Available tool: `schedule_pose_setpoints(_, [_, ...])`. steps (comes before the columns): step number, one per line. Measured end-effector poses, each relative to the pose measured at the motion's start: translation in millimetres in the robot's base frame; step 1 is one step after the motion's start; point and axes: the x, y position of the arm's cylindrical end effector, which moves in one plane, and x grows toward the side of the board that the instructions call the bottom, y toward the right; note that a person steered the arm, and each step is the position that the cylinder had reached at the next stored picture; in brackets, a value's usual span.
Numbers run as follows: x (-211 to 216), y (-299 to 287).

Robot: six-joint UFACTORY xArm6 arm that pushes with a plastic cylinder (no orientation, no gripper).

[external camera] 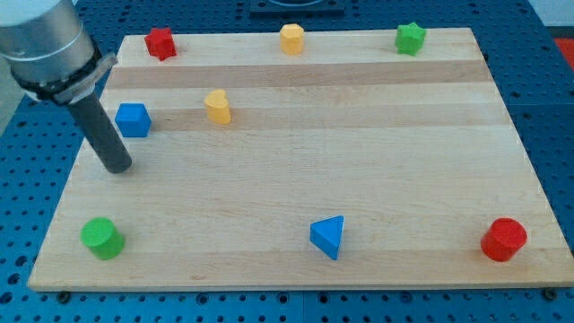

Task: Move the cube towards the center left

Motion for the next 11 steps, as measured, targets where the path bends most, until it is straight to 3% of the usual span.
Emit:
schedule_pose_setpoints(3, [-92,0])
schedule_pose_setpoints(4, [-88,6])
schedule_pose_setpoints(5, [-57,54])
schedule_pose_setpoints(6, [-86,81])
schedule_pose_setpoints(7, [-127,72])
schedule_pose_setpoints(8, [-140,60])
schedule_pose_setpoints(11, [-138,7])
